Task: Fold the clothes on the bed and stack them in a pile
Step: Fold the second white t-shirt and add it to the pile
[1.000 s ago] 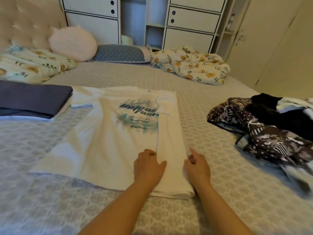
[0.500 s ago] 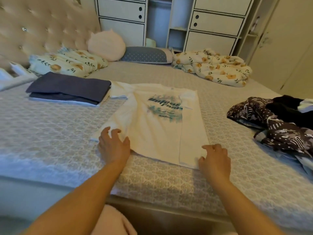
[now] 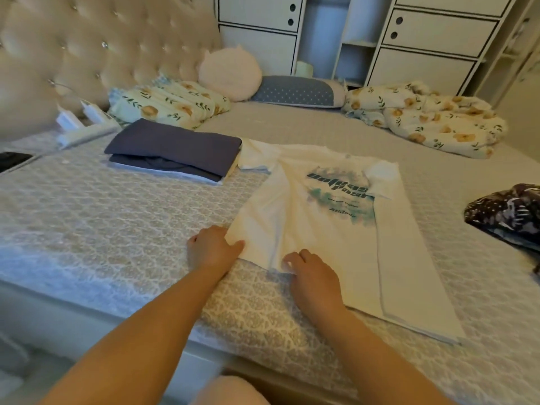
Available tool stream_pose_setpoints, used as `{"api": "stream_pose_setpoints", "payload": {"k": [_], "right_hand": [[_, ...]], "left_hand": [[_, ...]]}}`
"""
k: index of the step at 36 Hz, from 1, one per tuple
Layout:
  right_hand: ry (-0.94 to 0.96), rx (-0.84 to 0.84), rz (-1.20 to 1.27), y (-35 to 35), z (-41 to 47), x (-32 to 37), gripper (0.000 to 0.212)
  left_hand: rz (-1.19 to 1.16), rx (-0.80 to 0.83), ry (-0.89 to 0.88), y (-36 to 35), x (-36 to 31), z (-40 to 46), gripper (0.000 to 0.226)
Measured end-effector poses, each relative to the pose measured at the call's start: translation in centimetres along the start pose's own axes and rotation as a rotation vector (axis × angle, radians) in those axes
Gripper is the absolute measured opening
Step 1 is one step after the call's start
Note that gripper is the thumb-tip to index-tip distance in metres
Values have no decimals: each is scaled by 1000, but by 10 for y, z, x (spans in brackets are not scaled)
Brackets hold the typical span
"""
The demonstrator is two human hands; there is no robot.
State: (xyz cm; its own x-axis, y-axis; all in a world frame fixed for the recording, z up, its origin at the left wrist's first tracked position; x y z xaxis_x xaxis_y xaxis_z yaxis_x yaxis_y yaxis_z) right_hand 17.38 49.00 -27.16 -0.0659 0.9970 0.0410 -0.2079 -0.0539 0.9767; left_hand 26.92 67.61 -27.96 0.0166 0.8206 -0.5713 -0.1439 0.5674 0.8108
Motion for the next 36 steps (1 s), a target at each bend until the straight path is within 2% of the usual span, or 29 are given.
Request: {"api": "stream_pose_setpoints", "payload": {"k": [3, 5, 8, 11, 14, 16, 17, 18, 19, 21, 23, 28, 32, 36], "right_hand": [[42, 67, 73, 5, 8, 3, 33], [59, 121, 149, 9, 12, 0, 31], [5, 189, 273, 14, 14, -10, 27], [24, 303, 409, 14, 9, -10, 32], [44, 367, 573, 11, 3, -5, 26], [-20, 335, 793, 13, 5, -5, 22], [-93, 280, 880, 13, 8, -8, 17], [-163, 221, 851, 9, 10, -14, 17], [-182, 194, 677, 6, 11, -19, 24], [-102, 279, 216, -9, 3, -16, 49], [-13, 368, 70, -23, -6, -6, 61], [197, 429, 124, -23, -15, 18, 69], [310, 462, 93, -12, -26, 15, 70], [333, 546, 201, 0, -23, 16, 70]], "left_hand": [[-264, -21, 75, 15, 11, -3, 27], [-327, -53, 93, 25, 22, -3, 17], [-258, -14, 73, 28, 31, -7, 17], [-82, -17, 72, 30, 32, -13, 26], [15, -14, 98, 34, 34, -14, 20], [-15, -11, 140, 34, 39, -10, 15], [-37, -8, 164, 33, 40, -7, 19], [-46, -2, 182, 33, 40, -4, 27], [-33, 9, 185, 32, 39, -1, 36], [35, 48, 161, 28, 31, 5, 52], [82, 99, 138, 21, 22, 9, 59], [-9, 166, 168, 16, 23, 21, 43], [-110, 230, 287, 21, 28, 32, 44], [-239, 261, 434, 24, 14, 38, 30]]}}
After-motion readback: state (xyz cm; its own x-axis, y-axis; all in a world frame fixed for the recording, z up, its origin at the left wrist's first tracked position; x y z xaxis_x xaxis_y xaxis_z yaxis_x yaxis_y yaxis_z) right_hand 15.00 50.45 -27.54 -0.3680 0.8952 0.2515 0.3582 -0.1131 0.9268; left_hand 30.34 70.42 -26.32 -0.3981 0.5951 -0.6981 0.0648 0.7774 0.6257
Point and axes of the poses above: each hand's wrist, its own z-axis towards the middle knuckle, its own y-axis out of the back of the hand, x = y × z, the point moved 4 cm from there along z, towards the middle knuckle, and after that the axes turned 5 degrees about -z, right-handed, at the moved point
